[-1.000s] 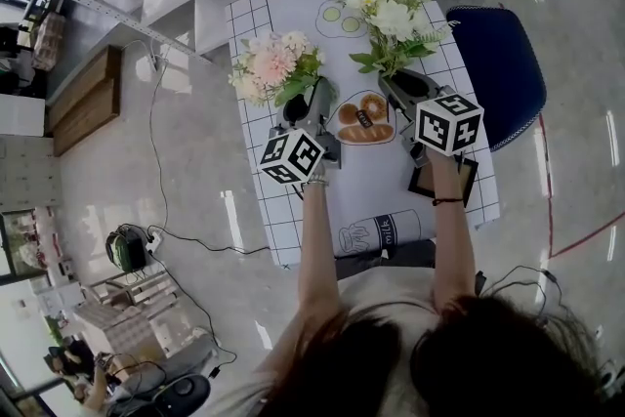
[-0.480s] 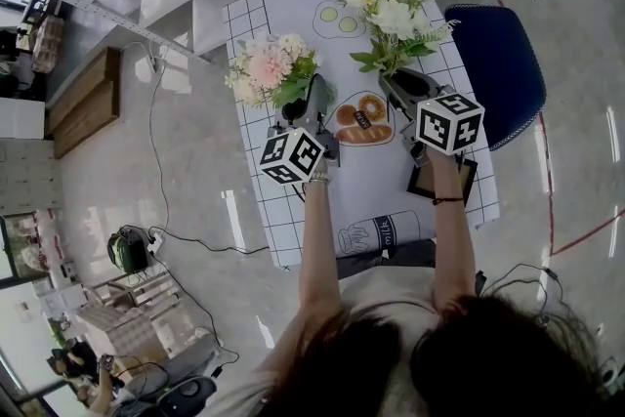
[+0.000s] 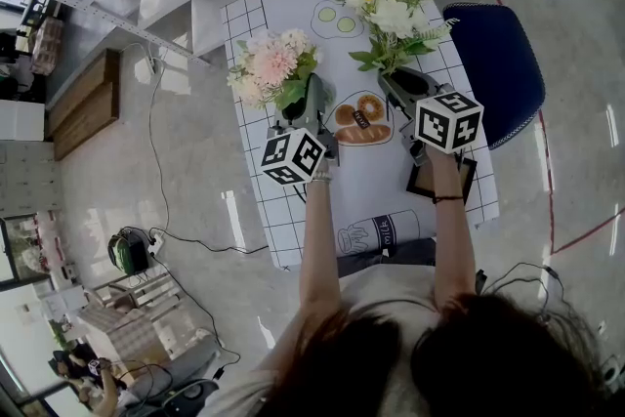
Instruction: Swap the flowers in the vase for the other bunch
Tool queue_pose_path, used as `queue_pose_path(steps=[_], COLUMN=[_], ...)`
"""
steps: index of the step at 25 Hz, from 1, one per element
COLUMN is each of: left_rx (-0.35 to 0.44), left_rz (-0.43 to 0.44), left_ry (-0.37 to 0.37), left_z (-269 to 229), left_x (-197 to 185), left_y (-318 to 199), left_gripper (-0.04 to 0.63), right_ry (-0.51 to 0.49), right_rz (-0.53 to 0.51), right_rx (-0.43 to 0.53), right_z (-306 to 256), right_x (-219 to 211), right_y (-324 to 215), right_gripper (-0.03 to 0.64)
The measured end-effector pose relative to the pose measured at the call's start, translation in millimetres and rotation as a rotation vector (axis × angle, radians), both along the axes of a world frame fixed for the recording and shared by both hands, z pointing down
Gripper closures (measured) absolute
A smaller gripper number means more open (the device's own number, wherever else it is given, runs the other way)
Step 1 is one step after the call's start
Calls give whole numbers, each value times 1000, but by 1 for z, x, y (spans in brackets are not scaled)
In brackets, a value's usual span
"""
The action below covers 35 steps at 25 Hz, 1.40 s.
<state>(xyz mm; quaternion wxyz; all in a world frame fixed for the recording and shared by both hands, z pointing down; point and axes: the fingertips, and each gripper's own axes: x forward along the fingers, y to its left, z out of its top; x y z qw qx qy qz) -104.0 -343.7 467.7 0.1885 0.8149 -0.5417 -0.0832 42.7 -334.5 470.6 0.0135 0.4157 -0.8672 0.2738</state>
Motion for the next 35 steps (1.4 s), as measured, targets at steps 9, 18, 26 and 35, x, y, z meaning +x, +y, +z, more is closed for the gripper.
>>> queue_pose_path(steps=[9, 18, 26, 35], left_rx=[24, 51, 80, 101], left_rz=[-7, -11, -3, -4], left_ry=[6, 34, 32, 32], left_z=[-8, -21, -35, -46], left_x=[-3, -7, -6, -10], left_y=[2, 7, 10, 14], left_gripper=[500, 505, 505, 505], right_ry=[-2, -6, -9, -13], right_rz=[-2, -10, -10, -4], right_rx=[11, 27, 44, 61], right_z=[-4, -10, -18, -24], right_x=[0, -4, -4, -4], right_y=[0, 3, 6, 10], right_gripper=[565, 566, 566, 566])
